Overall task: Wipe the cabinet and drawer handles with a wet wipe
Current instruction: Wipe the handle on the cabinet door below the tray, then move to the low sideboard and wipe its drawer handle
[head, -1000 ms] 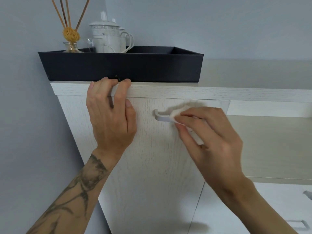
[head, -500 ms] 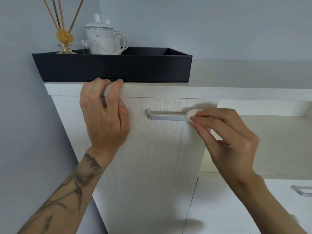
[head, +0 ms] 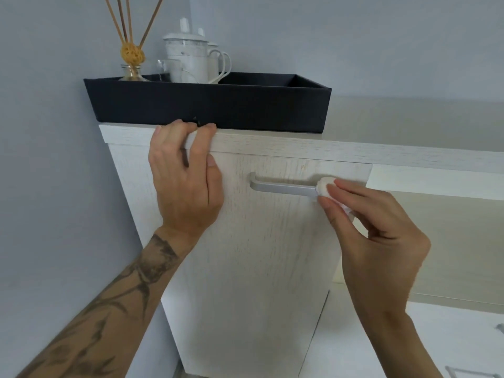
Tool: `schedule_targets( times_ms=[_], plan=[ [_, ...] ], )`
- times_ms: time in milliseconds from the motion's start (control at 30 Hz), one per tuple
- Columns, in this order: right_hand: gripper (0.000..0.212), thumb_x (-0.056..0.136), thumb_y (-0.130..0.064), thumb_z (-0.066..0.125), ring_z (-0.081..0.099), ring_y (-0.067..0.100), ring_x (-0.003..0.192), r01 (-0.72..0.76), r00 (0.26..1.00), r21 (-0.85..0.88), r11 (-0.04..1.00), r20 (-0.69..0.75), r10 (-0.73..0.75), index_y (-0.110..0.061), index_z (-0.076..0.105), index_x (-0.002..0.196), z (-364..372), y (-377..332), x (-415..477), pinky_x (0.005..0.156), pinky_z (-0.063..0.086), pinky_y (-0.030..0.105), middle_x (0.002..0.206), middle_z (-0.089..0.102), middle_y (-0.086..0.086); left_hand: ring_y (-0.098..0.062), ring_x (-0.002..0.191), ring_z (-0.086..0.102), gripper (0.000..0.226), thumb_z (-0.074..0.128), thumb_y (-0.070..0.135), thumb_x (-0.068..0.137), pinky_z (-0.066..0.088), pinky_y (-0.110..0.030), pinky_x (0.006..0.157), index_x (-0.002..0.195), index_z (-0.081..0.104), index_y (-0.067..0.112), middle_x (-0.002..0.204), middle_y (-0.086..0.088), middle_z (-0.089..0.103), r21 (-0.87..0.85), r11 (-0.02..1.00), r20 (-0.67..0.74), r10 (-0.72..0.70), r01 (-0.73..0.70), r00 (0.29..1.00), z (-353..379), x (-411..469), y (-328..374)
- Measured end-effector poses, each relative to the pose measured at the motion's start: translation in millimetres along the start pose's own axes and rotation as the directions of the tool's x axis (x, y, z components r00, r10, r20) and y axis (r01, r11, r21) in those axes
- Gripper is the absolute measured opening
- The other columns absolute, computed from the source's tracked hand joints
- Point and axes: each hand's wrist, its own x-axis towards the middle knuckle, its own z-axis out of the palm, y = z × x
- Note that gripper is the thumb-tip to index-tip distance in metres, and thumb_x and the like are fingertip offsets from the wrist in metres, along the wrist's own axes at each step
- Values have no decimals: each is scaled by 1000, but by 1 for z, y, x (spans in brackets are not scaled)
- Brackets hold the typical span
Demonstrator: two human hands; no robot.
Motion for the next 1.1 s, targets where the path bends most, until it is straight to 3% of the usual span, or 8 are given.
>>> schedule_targets(
  times_ms=[167,333,433,533,733,800,933,1100],
  plan=[
    [16,91,-10,85,74,6,105,86,996,-104,991,35,-83,-8,81,106,-5,-13,-5,96,55,17,109,77,0,-32,127,46,35,33,29,113,44,-57,110,134,53,10,135,-9,45,52,997,71,-55,51,996,-9,3,9],
    [21,89,-19,84,72,6,96,-171,954,-93,981,232,188,-21,77,108,-6,-53,23,81,54,11,103,75,-13,-32,137,43,37,47,29,111,38,-54,122,143,53,13,147,-14,49,145,985,379,-141,92,915,-47,9,24],
    [22,88,-18,82,71,12,100,-240,889,-134,962,367,273,-16,77,109,-8,-80,55,89,56,14,112,73,-7,-35,142,48,45,51,27,108,38,-57,123,149,56,10,151,-19,54,211,974,615,-201,87,762,-81,38,37],
    [19,88,-11,82,67,17,98,-352,783,-211,912,468,411,-12,79,107,-12,-110,93,89,48,1,110,67,-5,-34,149,46,53,47,36,109,26,-53,129,157,49,15,160,-14,49,261,959,803,-281,113,526,-118,82,57],
    [12,91,-16,83,66,7,92,-391,625,-259,883,630,461,-17,81,103,-34,-192,176,82,53,10,103,70,-8,-20,162,23,68,16,57,106,4,-41,134,167,27,31,174,0,25,440,889,872,-457,129,173,-201,198,99],
    [10,92,-20,82,67,8,93,-389,594,-247,888,669,446,-22,81,101,-39,-226,205,83,54,17,103,71,-10,-19,162,19,65,17,57,108,0,-39,133,168,23,33,176,2,20,494,860,849,-509,130,141,-230,241,112],
    [8,94,-23,80,66,4,89,-324,592,-164,932,733,335,-20,81,102,-45,-290,254,78,52,13,102,72,-8,-18,163,14,64,16,59,109,1,-41,135,168,19,35,177,4,14,598,794,786,-607,109,114,-286,318,138],
    [10,93,-15,81,67,4,87,-265,554,7,964,819,147,-18,79,102,-54,-365,282,76,52,13,99,73,-6,-18,164,13,61,19,58,112,6,-44,135,168,17,35,177,5,14,733,675,657,-735,89,169,-365,390,175]
  ],
)
